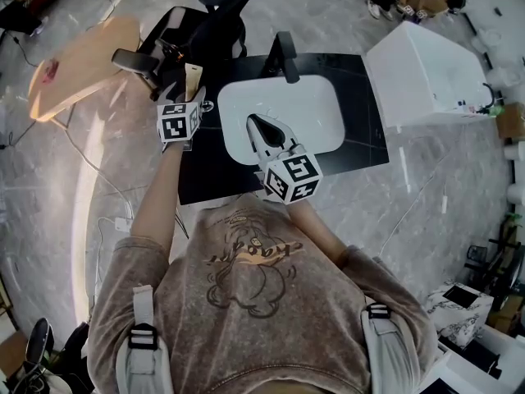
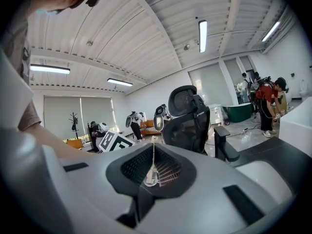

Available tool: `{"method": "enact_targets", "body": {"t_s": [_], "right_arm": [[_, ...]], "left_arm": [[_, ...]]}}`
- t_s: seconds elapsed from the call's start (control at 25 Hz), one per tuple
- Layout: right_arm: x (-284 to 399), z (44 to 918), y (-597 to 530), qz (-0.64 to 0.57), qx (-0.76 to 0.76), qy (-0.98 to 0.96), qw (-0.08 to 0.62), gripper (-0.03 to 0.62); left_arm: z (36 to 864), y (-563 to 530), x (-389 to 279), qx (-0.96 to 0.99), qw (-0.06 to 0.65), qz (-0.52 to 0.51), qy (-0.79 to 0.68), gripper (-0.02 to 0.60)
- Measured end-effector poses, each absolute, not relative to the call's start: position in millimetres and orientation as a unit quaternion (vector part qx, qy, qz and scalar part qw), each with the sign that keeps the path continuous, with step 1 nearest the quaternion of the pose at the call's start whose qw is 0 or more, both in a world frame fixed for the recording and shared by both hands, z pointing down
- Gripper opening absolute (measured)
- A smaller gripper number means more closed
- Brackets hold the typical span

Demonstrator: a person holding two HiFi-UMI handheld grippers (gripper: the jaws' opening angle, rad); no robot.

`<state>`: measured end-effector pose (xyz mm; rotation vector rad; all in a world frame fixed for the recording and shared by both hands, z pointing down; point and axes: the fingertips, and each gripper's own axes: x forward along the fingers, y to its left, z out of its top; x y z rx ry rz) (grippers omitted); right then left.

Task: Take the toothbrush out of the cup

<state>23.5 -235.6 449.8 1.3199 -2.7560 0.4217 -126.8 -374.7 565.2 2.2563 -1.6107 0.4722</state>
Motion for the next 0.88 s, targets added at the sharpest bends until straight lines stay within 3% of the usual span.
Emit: {"method": "enact_targets", "body": {"t_s": [0.28,0.4,0.56,0.88], "right_arm": [[21.7,452.3,-237.8,0.138,0.426,-0.893,0.03,0.021],[20.5,453.4,-238.2,0.142,0.427,-0.893,0.032,0.021],[21.8,455.6,-237.1,0.144,0.428,-0.891,0.037,0.021],[27.6,456.5,-238.6,0.149,0.434,-0.888,0.039,0.021]], "left_arm": [[573.4,-373.8,-125.6,0.796,0.166,0.182,-0.553,0.294],[572.3,-375.9,-125.3,0.796,0.168,0.181,-0.552,0.27],[574.2,-374.9,-125.6,0.795,0.158,0.194,-0.552,0.189],[573.9,-373.3,-125.4,0.794,0.146,0.205,-0.553,0.141]]}}
